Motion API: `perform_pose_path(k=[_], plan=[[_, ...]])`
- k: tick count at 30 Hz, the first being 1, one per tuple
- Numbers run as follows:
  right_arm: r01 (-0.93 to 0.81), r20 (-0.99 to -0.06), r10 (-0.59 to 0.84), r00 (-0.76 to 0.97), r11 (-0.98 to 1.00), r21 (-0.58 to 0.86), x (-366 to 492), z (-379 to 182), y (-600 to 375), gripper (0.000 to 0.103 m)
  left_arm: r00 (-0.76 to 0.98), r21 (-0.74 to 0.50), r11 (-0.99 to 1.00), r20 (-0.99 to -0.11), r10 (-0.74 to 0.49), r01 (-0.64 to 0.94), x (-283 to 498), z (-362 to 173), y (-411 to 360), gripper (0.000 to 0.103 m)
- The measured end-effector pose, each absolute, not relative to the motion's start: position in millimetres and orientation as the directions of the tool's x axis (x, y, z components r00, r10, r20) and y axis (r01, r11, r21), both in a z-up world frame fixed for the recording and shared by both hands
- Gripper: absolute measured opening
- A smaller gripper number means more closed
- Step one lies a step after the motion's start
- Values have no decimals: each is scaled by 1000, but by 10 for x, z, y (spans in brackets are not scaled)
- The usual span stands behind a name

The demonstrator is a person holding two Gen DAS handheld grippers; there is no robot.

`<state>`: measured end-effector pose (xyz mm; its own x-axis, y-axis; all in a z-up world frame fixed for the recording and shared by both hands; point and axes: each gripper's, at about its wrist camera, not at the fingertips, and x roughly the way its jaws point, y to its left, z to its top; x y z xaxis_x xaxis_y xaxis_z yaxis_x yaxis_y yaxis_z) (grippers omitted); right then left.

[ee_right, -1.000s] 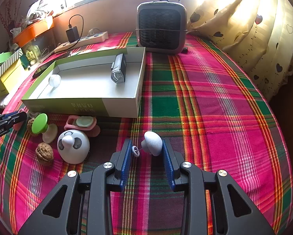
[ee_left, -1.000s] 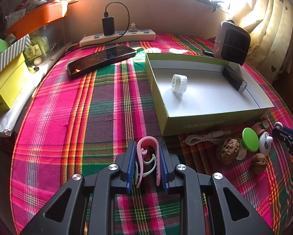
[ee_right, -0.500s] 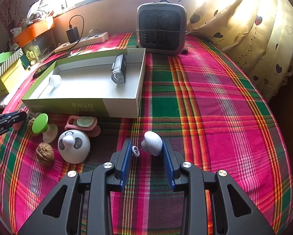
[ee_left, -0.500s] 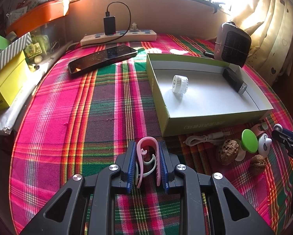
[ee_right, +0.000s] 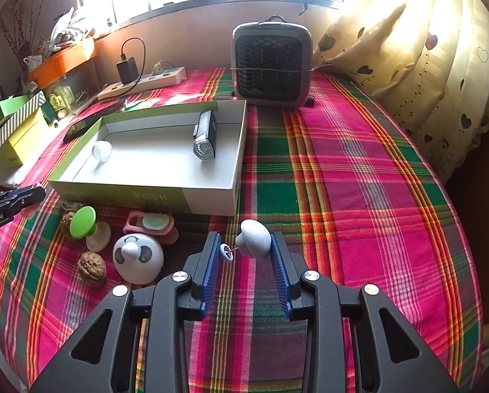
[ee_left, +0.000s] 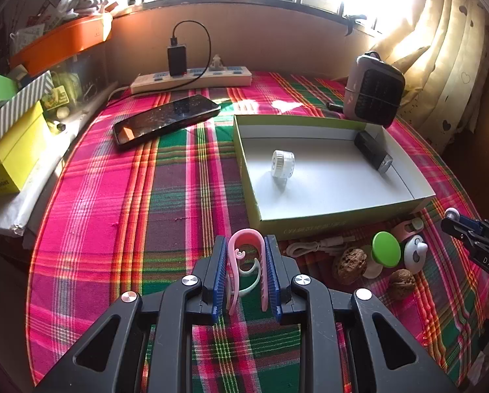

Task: Organize objects
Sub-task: 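Carry the pink clip and white mushroom figure with both tools into the tray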

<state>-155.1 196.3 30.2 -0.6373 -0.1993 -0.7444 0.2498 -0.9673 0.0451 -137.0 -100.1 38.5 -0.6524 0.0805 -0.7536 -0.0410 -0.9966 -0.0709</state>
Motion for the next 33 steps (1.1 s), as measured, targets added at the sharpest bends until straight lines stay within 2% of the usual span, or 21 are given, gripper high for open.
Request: perform_pose_path(k=[20,33], plan=[[380,-716,-314,-624,-922,74,-1973,628,1601,32,-656,-92,-990,-742,138,-105,-1711,579,-762,21],[465,-747,-364,-556,-881,84,-2495,521,1178,32,-632,-105,-988,-759,155,-116,-2003,479,-638,21]])
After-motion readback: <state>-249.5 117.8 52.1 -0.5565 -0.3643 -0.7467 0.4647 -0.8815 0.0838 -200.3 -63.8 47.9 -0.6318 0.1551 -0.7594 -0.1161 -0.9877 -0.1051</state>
